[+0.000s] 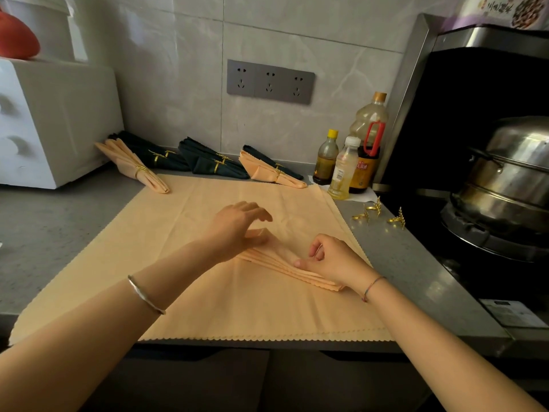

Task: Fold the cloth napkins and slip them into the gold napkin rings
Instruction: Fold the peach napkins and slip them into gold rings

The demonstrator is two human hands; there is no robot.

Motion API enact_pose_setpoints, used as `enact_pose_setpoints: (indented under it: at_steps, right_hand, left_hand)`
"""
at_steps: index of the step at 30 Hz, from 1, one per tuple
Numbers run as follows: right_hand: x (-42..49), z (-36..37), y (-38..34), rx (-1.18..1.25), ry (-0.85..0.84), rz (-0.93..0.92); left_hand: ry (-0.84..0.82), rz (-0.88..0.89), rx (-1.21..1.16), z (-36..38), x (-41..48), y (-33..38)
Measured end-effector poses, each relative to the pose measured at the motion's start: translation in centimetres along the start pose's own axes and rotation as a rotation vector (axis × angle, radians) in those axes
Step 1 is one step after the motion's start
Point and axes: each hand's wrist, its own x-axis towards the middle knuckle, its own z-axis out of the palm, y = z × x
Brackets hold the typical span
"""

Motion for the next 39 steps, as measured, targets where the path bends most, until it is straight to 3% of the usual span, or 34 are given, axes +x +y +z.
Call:
enact_pose_setpoints:
  at_steps: [5,10,13,17,19,23,25,32,36,39]
  right_hand:
    - [0.3,0.3,-0.3,-0.03,-0.031,-0.008]
    - [0.0,-0.4,0.0,0.463,-0.063,0.087]
    - [0.4,-1.3,1.1,0.533,-0.102,0.162]
    - [1.5,-2.3,2.8,0.559,-0.074,0.194]
    - [2.4,-3.1,3.9,0.55,0.051,0.167]
    - [5.4,-4.1,7.7,0.452,0.466,0.214]
    - [7.3,-4.0,9.1,0.401,0.554,0.229]
    - [12.5,-3.0,11.7,0.245,0.588,0.331]
    - [13.0,-3.1,12.4,0.052,0.574,0.315]
    - [13.2,-3.1,12.6,0.048,0.586,0.274]
  left_hand:
    - [-0.165,0.214,-0.064,1.2,-0.9,1.3]
    - [-0.097,0.19,-0.079,2.4,-0.7,1.9]
    - [-0.057,0.179,-0.047,2.9,0.2,2.8]
    - [-0.119,0.181,0.045,2.9,2.0,3.8]
    - [-0.146,0.157,0.084,2.4,3.0,4.0]
    - [-0.215,0.08,0.117,1.9,5.1,4.5]
    - [-0.24,0.039,0.155,1.8,6.1,4.4]
    - [-0.249,-0.082,0.21,2.8,8.7,4.1]
    - [-0.238,-0.123,0.185,3.8,9.1,3.4]
    - [-0.243,-0.132,0.207,3.9,9.4,3.0]
